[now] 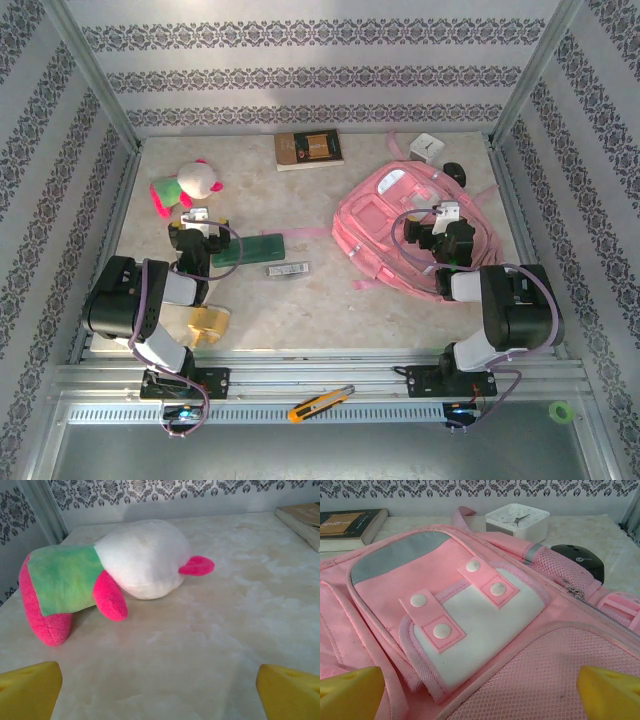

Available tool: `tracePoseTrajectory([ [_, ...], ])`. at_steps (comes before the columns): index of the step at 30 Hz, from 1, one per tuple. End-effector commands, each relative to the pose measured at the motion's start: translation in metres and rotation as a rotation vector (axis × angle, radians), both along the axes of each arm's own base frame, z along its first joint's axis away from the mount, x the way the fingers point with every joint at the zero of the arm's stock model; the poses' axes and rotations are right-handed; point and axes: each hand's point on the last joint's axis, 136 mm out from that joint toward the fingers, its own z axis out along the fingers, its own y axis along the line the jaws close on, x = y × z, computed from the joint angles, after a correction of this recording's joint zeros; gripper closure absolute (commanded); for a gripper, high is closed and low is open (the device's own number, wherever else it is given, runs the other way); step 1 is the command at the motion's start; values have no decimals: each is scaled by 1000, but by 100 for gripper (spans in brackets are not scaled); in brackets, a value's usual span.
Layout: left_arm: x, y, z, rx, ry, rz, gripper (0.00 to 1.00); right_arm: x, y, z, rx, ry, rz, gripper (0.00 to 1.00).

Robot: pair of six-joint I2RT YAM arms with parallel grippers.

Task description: Pack the student bag

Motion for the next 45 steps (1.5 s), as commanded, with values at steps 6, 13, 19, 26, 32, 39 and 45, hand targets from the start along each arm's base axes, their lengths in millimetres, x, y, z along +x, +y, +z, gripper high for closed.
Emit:
tracePoseTrajectory([
  [6,3,-8,0,-36,13,-63,1,5,2,11,1,-30,-5,2],
  [13,4,-9,1,-36,12,-64,1,5,2,11,1,-31,-6,2],
  [19,3,-9,0,-36,14,-66,1,5,2,11,2,-31,-6,2],
  [26,4,-9,-1,-42,21,-70,1,5,2,11,2,-31,-5,2],
  [32,4,-9,0,-39,15,-72,1,5,2,11,4,-30,-6,2],
  [39,-4,-13,16,-37,-21,-96,1,4,0,13,8,-37,-15,2],
  [45,-9,-24,60,-99,49,-115,0,-8,-8,56,50,33,-72,2],
])
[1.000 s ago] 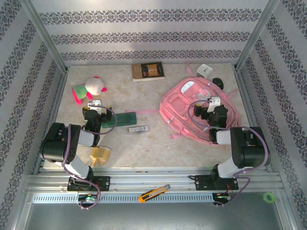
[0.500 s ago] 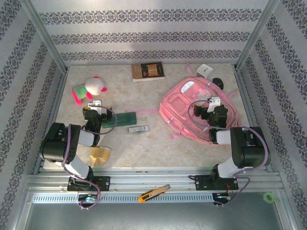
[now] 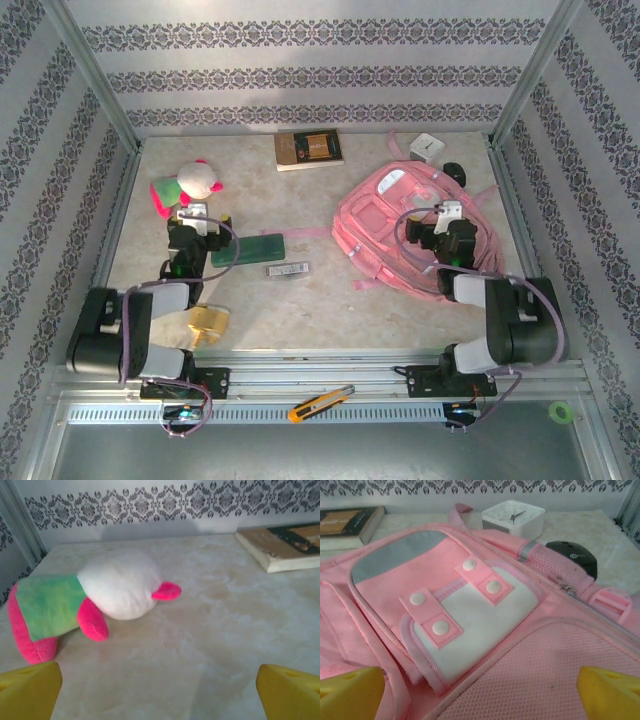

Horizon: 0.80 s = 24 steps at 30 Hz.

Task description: Pack the student bag

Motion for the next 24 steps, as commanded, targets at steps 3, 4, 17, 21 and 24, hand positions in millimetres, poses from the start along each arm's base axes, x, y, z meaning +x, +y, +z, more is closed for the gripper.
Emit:
tracePoseTrajectory([
  [3,1,-31,41,-115,141,-44,2,-22,-11,64,132,121,-113,2],
  [4,1,-43,46,-137,178,-66,5,-32,-8,71,177,180,-97,2],
  [17,-14,-235,36,-330,509,-404,36,-51,-47,32,559,635,-160,5],
  [21,-10,-257,12,-356,567,-426,36,-45,-61,-10,672,779,-201,31],
  [24,-5,-261,5,-346,575,-429,35,-52,-56,-39,738,893,-239,37],
])
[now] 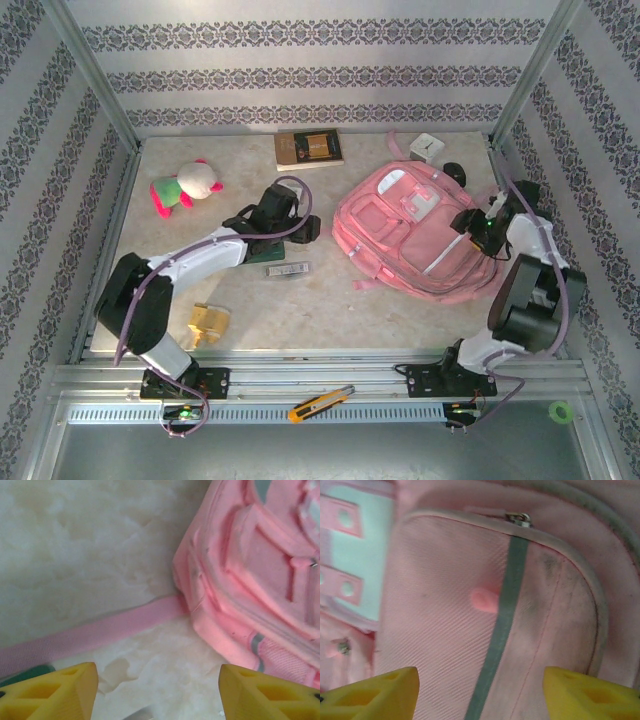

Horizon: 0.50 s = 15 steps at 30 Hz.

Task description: Pack the student bag

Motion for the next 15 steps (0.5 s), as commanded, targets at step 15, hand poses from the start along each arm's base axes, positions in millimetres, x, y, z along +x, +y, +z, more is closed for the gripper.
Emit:
tracePoseTrajectory([
  [15,-7,-11,1,-53,65,-35,33,-91,164,-48,194,191,44,39],
])
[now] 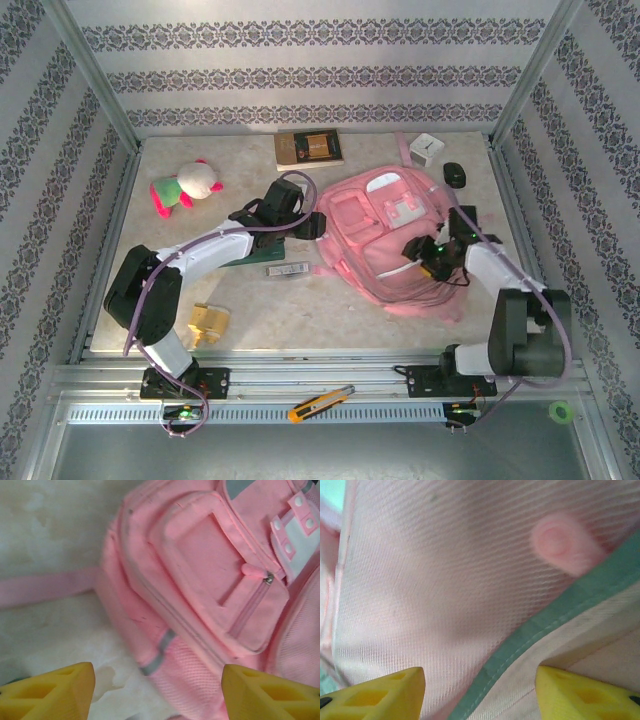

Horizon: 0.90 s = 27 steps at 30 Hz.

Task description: Pack the student bag

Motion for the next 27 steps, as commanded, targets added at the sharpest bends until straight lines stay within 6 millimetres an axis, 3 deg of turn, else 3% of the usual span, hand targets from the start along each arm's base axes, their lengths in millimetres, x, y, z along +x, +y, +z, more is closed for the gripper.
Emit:
tracePoseTrajectory([
  [1,-15,4,1,-30,32,-2,33,-32,33,-19,46,117,-55,39],
  [7,-31,15,8,-38,18,0,34,-40,76,12,13,32,30,38],
  [13,-44,14,10,-80,34,-22,34,-53,60,77,-110,-60,191,35],
  [18,-53,14,9,-112,41,-34,34,-46,50,132,-355,-239,537,39],
  [22,-71,-15,23,-51,-109,-289,38,-46,33,152,-495,-250,653,38],
  [24,-85,-38,27,85,-247,-484,36,-45,22,157,-483,-222,602,36],
  [27,-95,-68,28,151,-369,-684,35,-44,9,156,-354,-194,451,34],
])
